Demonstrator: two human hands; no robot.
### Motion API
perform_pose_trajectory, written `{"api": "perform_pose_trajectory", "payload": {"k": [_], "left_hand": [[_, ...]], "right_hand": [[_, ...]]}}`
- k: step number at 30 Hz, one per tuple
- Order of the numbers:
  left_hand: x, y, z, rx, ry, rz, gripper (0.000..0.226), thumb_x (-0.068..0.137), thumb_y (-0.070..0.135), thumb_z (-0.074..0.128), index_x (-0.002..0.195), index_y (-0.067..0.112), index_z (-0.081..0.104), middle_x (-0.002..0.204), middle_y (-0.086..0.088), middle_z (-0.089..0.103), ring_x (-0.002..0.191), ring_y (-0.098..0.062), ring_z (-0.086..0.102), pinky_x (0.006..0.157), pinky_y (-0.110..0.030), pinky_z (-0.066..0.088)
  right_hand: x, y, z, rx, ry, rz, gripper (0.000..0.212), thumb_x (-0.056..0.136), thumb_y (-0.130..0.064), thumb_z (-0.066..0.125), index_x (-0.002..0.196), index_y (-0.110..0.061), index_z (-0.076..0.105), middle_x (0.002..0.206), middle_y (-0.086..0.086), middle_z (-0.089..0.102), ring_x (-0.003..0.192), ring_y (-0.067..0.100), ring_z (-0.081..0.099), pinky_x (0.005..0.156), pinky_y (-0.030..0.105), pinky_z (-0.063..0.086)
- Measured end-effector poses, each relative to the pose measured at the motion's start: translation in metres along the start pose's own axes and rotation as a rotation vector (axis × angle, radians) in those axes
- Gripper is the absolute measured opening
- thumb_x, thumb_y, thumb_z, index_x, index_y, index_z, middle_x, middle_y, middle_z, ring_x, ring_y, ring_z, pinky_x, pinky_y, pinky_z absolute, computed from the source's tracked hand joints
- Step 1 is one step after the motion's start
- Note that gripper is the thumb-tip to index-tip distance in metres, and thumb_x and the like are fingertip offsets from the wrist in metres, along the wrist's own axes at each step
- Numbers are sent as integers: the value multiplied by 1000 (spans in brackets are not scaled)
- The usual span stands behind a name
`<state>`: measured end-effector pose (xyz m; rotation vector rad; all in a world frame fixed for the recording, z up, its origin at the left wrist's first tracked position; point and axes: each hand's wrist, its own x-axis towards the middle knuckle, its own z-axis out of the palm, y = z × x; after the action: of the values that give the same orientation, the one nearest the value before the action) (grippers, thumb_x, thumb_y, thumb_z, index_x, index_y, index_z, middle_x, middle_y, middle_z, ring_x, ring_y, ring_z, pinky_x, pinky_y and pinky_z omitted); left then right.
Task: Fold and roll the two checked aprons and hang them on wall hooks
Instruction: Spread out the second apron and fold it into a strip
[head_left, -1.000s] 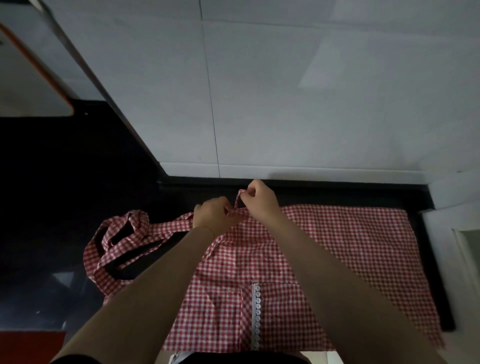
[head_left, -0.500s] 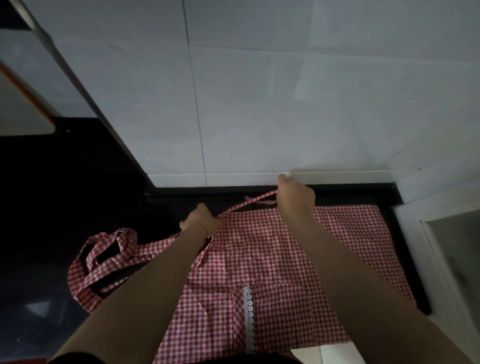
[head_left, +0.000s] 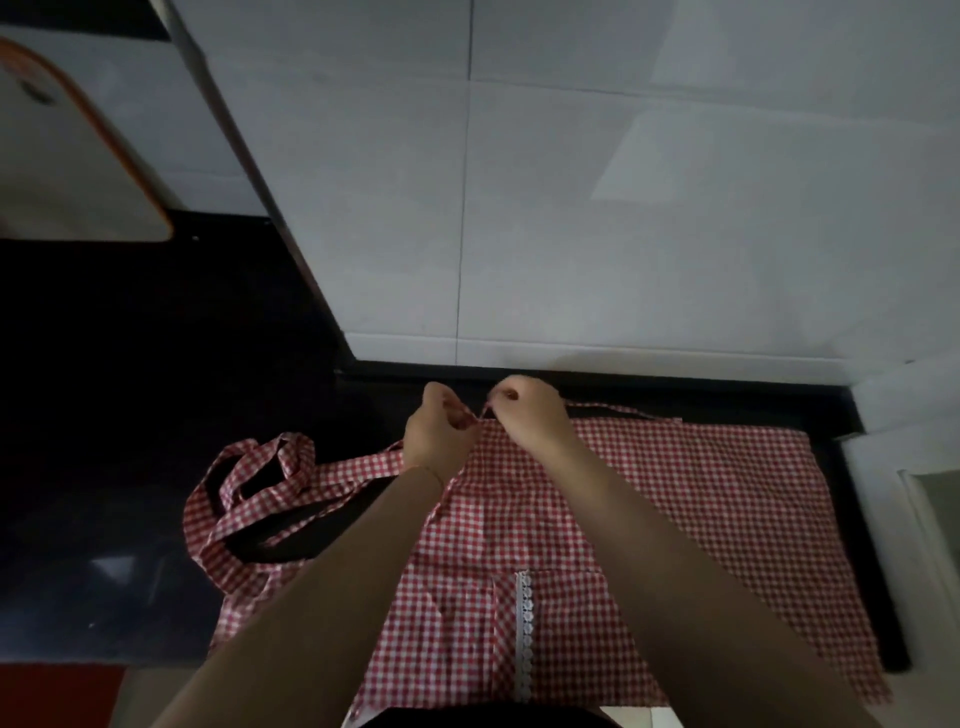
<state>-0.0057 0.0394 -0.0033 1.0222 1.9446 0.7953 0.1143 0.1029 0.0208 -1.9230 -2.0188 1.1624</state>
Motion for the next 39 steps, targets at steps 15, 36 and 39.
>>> {"api": "perform_pose_trajectory", "payload": {"k": [15,36,39], "left_hand": [[-3,-16,6,275,44,64,23,86,11,58,91,23,39,81,2,64,75,-21,55,77,-34,36],[-16,-32,49,1030,-397,591,69,92,65,36,149,28,27,159,-6,20,147,-33,20,117,-50,19],[-14,-61,42,1139,-423,527,92,80,85,14,152,35,-16,159,-3,-26,147,-26,-22,120,-45,-8]], "right_hand": [[5,-6,-5,1046,-18,481,20,94,-10,55,74,-13,54,42,-6,37,35,8,33,39,21,22],[-39,129,-10,-417,-109,150,94,74,-55,75,150,-36,23,158,6,19,145,35,19,111,58,27],[-45,147,-10,-447,-141,266,127,60,-70,77,152,-42,-6,163,1,-12,148,42,-8,112,69,15]]}}
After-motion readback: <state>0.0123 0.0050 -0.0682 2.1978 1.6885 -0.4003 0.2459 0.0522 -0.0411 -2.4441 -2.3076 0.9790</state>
